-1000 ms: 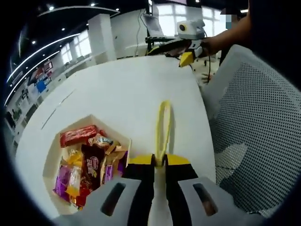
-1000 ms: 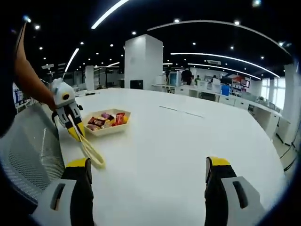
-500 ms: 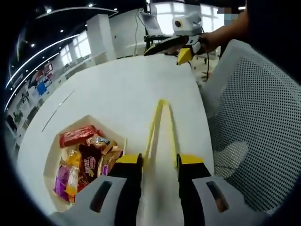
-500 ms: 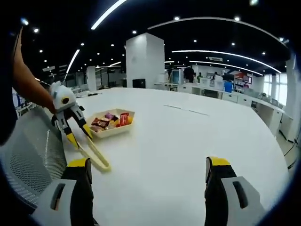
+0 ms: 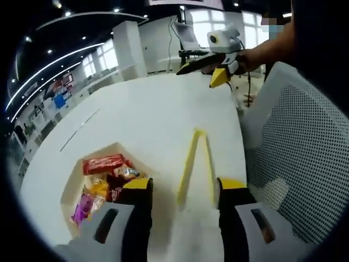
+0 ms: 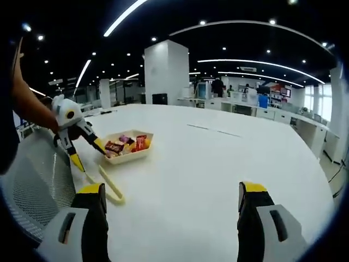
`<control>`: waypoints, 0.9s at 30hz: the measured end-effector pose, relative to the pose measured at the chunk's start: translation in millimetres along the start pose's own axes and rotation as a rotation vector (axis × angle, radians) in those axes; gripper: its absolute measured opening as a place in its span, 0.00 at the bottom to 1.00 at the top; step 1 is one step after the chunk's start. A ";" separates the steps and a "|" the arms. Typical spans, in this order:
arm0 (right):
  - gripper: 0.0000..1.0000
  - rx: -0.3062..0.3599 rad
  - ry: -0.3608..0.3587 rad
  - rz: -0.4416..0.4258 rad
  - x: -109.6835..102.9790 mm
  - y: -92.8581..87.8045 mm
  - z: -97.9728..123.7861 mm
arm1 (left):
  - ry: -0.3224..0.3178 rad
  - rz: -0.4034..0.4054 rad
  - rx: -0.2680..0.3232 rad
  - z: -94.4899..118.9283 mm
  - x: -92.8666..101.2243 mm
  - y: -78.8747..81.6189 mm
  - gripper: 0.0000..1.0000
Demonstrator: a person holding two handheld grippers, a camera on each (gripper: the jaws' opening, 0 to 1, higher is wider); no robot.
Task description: Place the target food into the container with the food tongs after gripping and lifting it, then release it inside without dropping or visibly crushing the food.
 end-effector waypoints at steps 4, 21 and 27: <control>1.00 -0.014 0.005 0.005 5.6 1.7 0.8 | 0.091 0.118 0.055 28.5 -25.9 -4.1 0.70; 1.00 -0.051 -0.006 0.076 20.7 -25.8 2.6 | 0.345 0.388 0.108 130.6 -76.4 -95.5 1.00; 1.00 -0.051 -0.006 0.057 24.8 -24.3 2.5 | 0.321 0.390 0.100 125.6 -66.0 -101.3 1.00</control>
Point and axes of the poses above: the point that each gripper's makers call its tool centre point, and the gripper's own axes: z roughly backward along the fingers, x roughly to its right, y roughly out of its top, the point moved 5 cm from there along z, roughly backward along the fingers, and after that the axes turned 11 degrees about -x, right-handed, at the moved point
